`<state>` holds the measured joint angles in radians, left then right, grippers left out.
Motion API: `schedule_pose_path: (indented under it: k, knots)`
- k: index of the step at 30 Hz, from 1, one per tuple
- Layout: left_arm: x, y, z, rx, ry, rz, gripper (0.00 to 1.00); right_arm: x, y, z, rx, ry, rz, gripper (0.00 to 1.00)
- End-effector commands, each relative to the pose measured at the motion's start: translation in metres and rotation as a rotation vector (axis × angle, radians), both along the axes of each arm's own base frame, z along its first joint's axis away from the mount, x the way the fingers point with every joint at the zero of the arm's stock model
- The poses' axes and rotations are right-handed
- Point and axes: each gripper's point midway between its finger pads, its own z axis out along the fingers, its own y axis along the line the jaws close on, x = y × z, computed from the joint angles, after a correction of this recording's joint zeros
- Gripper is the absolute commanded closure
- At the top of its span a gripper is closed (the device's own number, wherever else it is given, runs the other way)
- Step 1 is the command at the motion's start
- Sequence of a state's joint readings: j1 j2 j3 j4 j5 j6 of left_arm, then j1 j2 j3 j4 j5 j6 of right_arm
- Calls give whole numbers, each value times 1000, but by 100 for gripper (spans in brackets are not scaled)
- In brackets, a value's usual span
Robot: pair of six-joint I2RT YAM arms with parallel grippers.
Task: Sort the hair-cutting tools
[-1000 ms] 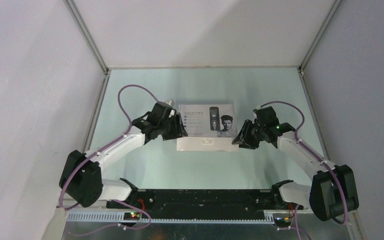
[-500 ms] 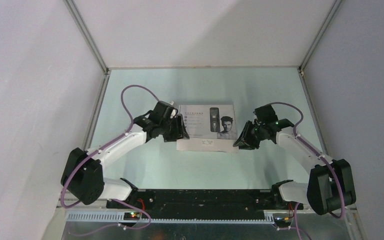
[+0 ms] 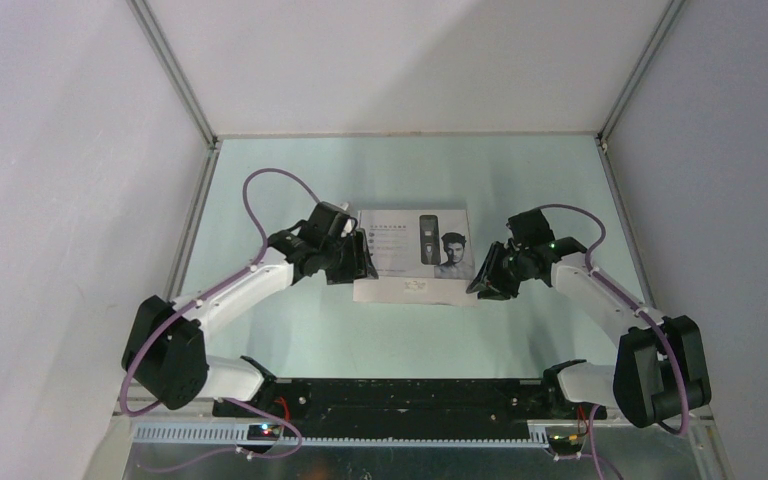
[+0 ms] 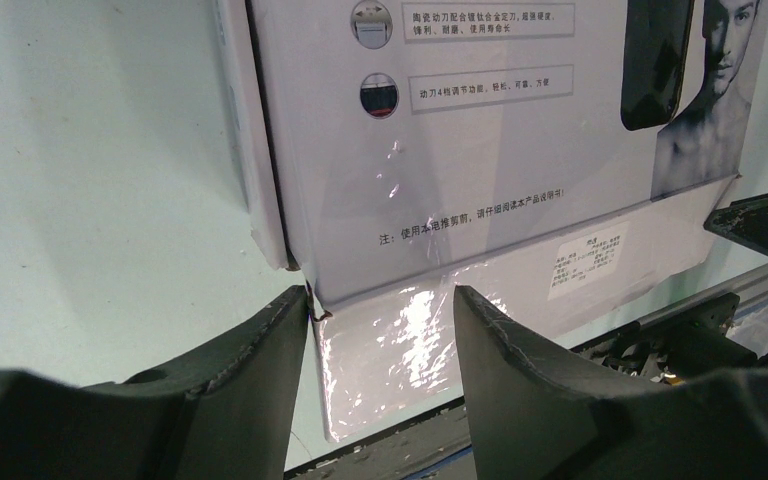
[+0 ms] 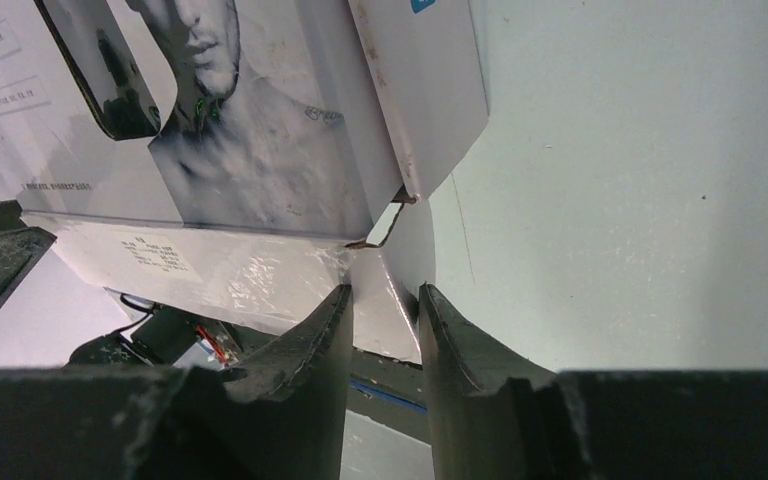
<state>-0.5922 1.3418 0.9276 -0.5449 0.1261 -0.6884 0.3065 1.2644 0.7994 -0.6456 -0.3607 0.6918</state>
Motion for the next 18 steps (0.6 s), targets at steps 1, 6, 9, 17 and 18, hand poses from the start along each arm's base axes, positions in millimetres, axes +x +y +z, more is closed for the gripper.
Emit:
schedule_pose_path:
  k: [1, 6, 9, 17, 18]
  knots:
    - [6, -6, 13, -31, -56, -7, 40, 20, 5, 21, 12, -101, -11, 64]
    - [5, -5, 9, -30, -52, -3, 40, 23, 6, 31, 25, -135, -17, 63]
    - [6, -3, 13, -27, -66, 4, 40, 23, 8, 36, 24, -148, -10, 61]
    - [4, 2, 5, -7, -63, 9, 39, 27, 8, 42, -11, -172, -10, 58]
    - [3, 2, 4, -6, -63, 10, 40, 26, 7, 40, -16, -166, -11, 58]
